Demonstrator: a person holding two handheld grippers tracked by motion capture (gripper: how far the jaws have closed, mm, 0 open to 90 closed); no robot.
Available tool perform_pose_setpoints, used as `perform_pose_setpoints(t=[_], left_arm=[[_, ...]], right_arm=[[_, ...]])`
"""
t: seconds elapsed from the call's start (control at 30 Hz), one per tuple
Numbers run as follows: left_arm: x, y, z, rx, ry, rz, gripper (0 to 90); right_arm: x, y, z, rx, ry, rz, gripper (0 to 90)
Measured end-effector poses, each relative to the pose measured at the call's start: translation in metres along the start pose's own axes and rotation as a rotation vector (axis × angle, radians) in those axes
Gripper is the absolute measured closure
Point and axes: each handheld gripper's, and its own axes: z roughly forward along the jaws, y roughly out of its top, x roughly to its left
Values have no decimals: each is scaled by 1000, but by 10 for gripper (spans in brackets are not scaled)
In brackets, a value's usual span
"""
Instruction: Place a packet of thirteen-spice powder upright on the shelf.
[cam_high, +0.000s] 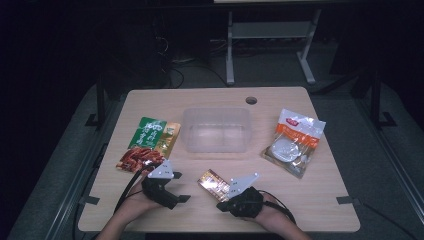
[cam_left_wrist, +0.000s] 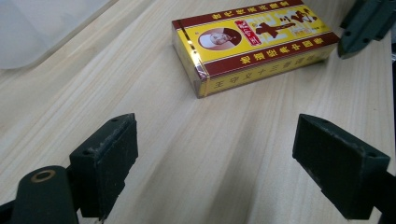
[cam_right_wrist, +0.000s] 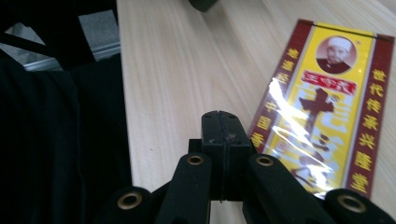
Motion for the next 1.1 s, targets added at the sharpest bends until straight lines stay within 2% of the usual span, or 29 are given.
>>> perform_pose_setpoints(t=[0.2, 0.33, 0.43, 0.93, 1.1], left_arm=[[-1, 0, 0, 1, -4, -3, 137], [-1, 0, -1, -5, -6, -5, 137], [-1, 0, -1, -8, -6, -7, 136], [-3, 0, -2, -5, -18, 13, 138], [-5, 1, -2, -9, -18, 13, 138]], right_arm=[[-9, -5, -5, 12, -41, 21, 897], [-15, -7, -10, 10, -58, 64, 897], [-17, -8, -12, 8, -71, 63, 897], [-40, -19, -29, -9, -145, 121, 897], [-45, -22, -33, -20, -155, 130, 897]])
